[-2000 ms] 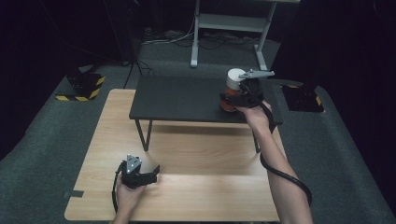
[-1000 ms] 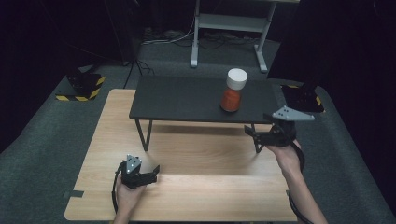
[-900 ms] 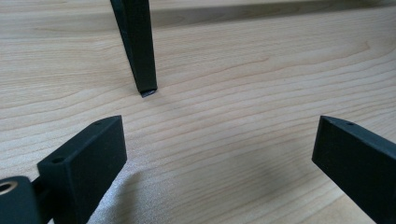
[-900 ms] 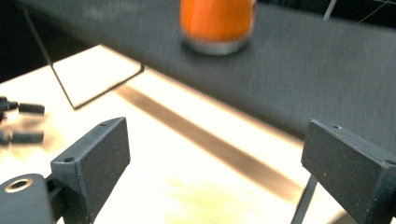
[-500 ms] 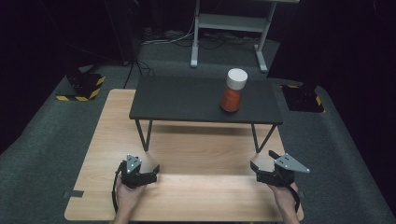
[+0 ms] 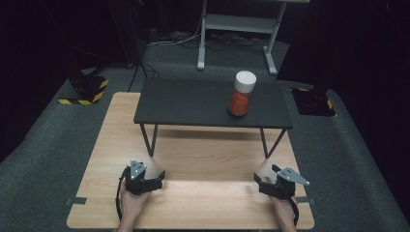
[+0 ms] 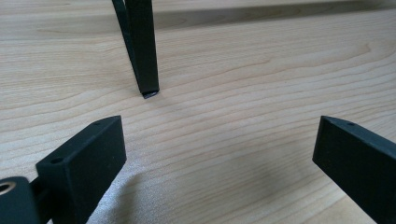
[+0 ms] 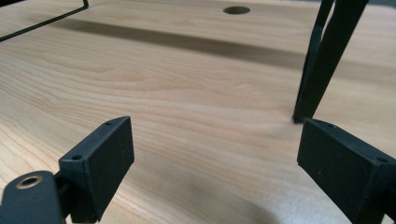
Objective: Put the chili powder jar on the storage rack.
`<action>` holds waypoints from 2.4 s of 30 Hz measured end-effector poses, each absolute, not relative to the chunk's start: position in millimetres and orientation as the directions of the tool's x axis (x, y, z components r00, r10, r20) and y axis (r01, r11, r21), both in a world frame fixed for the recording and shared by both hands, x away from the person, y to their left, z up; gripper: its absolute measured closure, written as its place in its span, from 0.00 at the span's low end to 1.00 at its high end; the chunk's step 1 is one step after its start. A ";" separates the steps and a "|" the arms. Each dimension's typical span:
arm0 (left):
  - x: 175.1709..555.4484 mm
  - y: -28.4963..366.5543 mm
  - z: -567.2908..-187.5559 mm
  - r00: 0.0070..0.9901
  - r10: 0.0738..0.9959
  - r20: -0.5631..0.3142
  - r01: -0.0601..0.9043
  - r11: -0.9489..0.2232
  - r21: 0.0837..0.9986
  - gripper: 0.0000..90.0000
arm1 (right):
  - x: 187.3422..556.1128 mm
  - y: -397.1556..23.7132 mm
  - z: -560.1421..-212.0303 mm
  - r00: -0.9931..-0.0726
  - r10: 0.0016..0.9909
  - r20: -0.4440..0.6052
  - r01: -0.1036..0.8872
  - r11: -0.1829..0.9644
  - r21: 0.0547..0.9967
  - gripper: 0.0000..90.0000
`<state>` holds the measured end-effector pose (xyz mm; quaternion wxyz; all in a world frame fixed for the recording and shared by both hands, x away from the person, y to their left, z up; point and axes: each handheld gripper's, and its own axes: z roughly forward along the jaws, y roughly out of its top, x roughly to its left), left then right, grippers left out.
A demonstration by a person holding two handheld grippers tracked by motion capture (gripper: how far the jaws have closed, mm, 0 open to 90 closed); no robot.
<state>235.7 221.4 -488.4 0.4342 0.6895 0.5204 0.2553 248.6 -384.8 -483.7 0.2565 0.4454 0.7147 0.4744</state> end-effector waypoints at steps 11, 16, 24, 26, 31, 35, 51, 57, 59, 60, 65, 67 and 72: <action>235.3 220.6 -488.2 0.318 0.943 -0.101 0.498 -0.075 0.864 0.03 | 242.8 -385.8 -491.5 -0.425 0.901 0.089 0.406 0.102 0.908 0.11; 235.4 219.3 -488.1 0.313 0.945 -0.097 0.499 -0.077 0.863 0.03 | 244.8 -385.3 -490.8 -0.439 0.895 0.077 0.407 0.122 0.905 0.11; 235.3 216.9 -487.5 0.297 0.950 -0.093 0.503 -0.073 0.861 0.03 | 243.1 -387.5 -492.7 -0.446 0.892 0.079 0.395 0.116 0.911 0.11; 235.0 216.5 -487.4 0.290 0.952 -0.095 0.504 -0.068 0.861 0.03 | 242.9 -387.7 -492.9 -0.451 0.889 0.076 0.393 0.121 0.912 0.11; 235.6 215.5 -487.0 0.287 0.953 -0.093 0.509 -0.070 0.858 0.03 | 243.6 -386.7 -491.9 -0.458 0.886 0.066 0.395 0.136 0.908 0.11; 236.1 215.4 -486.8 0.291 0.953 -0.090 0.510 -0.075 0.857 0.03 | 243.2 -386.3 -492.0 -0.451 0.890 0.070 0.398 0.130 0.908 0.11; 236.0 216.1 -487.0 0.294 0.951 -0.092 0.509 -0.074 0.857 0.03 | 246.1 -379.9 -488.7 -0.453 0.890 0.038 0.413 0.172 0.894 0.11; 235.7 216.9 -487.1 0.296 0.951 -0.095 0.507 -0.072 0.859 0.03 | 246.1 -380.3 -489.1 -0.452 0.891 0.045 0.414 0.165 0.895 0.11; 235.7 216.9 -487.1 0.295 0.951 -0.095 0.507 -0.072 0.859 0.03 | 246.0 -380.3 -489.1 -0.452 0.891 0.045 0.414 0.165 0.895 0.11; 235.7 216.8 -487.1 0.295 0.951 -0.095 0.508 -0.072 0.858 0.03 | 246.2 -380.0 -488.8 -0.451 0.892 0.045 0.416 0.165 0.894 0.11; 235.6 216.4 -487.0 0.295 0.951 -0.092 0.507 -0.074 0.859 0.03 | 246.5 -379.6 -488.5 -0.451 0.891 0.044 0.418 0.168 0.893 0.11; 235.6 216.4 -487.0 0.294 0.951 -0.092 0.507 -0.073 0.859 0.03 | 246.5 -379.7 -488.6 -0.451 0.891 0.044 0.418 0.167 0.893 0.11; 235.6 216.4 -486.9 0.295 0.951 -0.092 0.508 -0.074 0.858 0.03 | 246.6 -379.5 -488.5 -0.452 0.891 0.043 0.418 0.169 0.893 0.11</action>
